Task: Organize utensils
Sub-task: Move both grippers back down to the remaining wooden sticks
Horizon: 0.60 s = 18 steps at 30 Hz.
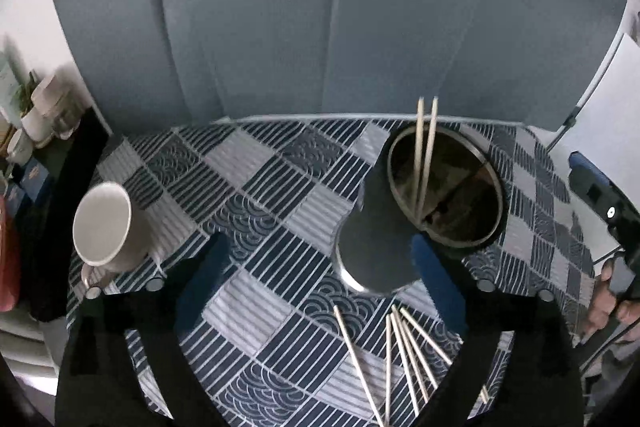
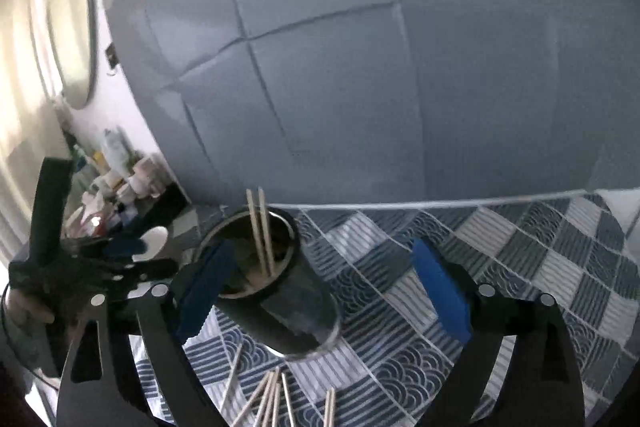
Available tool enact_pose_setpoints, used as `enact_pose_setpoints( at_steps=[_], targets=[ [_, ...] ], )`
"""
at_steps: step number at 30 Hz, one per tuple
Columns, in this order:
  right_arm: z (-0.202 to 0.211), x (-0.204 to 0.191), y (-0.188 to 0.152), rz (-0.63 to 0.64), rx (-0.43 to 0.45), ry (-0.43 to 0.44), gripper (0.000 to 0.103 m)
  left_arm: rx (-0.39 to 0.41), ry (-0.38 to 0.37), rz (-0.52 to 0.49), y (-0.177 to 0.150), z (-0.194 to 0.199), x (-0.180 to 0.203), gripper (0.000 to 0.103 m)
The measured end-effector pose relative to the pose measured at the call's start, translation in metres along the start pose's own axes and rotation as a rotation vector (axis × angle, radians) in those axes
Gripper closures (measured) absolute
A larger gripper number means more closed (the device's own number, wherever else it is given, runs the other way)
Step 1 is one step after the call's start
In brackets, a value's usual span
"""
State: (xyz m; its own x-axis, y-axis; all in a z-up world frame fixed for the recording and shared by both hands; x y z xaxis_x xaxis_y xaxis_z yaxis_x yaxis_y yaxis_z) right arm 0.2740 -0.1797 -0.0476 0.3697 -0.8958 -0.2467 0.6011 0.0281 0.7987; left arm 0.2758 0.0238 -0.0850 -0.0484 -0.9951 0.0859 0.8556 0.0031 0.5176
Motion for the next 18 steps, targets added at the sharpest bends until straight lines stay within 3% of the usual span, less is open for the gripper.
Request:
enact_pose_setpoints(
  at_steps=[5, 11, 18],
  targets=[
    [-0.006, 0.016, -0.025, -0.035, -0.071, -0.037, 0.016, -0.055, 0.032, -0.029, -0.023, -0.013, -0.003, 0.007],
    [-0.015, 0.021, -0.061, -0.010, -0.154, -0.071, 0.016, -0.089, 0.155, -0.061, -0.048, -0.031, -0.018, 0.006],
    [-0.026, 0.030, -0.109, -0.024, -0.274, -0.103, 0.016, -0.205, 0.137, -0.036, -0.088, -0.059, -0.018, 0.006]
  ],
)
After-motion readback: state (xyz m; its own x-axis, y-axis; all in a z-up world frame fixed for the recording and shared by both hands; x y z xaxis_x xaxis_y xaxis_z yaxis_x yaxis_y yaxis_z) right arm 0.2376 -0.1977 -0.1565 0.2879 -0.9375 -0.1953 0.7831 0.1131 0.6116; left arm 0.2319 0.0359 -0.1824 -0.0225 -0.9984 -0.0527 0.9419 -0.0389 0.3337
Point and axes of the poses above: each gripper's, at about its wrist camera, not at the fingertips, and z roughly against the way its jaws point, x to its right, y to its top, the point moved 9 cm from there along -z, roughly the way its jaws point, and after that the axes turned 3 degrees about -x, right-handed, at the moved point
